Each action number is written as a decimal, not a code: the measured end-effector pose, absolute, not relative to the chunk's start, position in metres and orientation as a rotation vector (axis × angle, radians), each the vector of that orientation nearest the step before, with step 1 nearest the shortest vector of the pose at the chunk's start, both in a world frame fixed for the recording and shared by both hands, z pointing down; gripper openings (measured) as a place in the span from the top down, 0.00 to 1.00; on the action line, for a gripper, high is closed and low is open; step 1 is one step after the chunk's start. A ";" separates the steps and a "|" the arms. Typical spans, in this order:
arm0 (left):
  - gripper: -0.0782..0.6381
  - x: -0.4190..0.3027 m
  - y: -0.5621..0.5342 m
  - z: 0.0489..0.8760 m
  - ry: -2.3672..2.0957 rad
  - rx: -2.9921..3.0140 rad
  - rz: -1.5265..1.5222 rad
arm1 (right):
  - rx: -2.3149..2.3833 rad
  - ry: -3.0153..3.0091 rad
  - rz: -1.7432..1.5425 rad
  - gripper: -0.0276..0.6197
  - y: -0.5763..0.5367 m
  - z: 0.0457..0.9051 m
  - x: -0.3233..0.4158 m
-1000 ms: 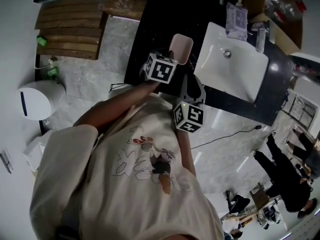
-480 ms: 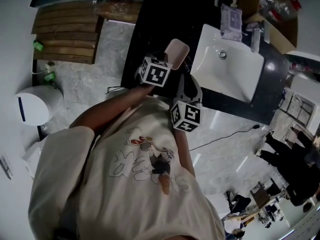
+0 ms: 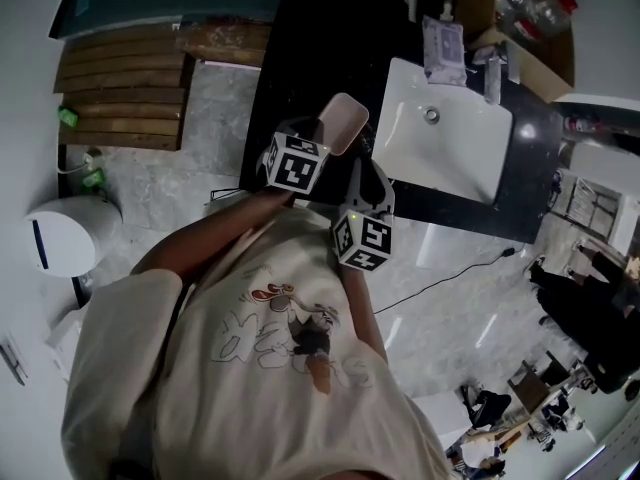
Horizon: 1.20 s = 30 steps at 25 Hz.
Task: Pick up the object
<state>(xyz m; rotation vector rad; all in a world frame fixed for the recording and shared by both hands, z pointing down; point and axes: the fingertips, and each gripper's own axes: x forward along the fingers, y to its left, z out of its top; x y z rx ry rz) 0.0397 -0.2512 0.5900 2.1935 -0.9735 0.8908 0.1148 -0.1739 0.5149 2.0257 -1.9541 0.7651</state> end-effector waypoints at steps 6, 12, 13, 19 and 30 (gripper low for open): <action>0.84 0.027 -0.244 0.571 -0.968 2.232 0.830 | 2.092 -1.927 0.720 0.89 -0.163 0.505 0.105; 0.85 0.015 -0.232 0.570 -0.953 2.243 0.795 | 2.145 -1.893 0.689 0.90 -0.146 0.503 0.096; 0.85 0.014 -0.229 0.569 -0.952 2.245 0.791 | 2.144 -1.889 0.690 0.90 -0.142 0.504 0.095; 0.85 0.003 -0.214 0.567 -0.973 2.226 0.783 | 2.148 -1.887 0.692 0.90 -0.124 0.507 0.096; 0.85 0.007 -0.155 0.541 -1.057 2.194 0.745 | 2.079 -1.987 0.682 0.91 -0.077 0.497 0.114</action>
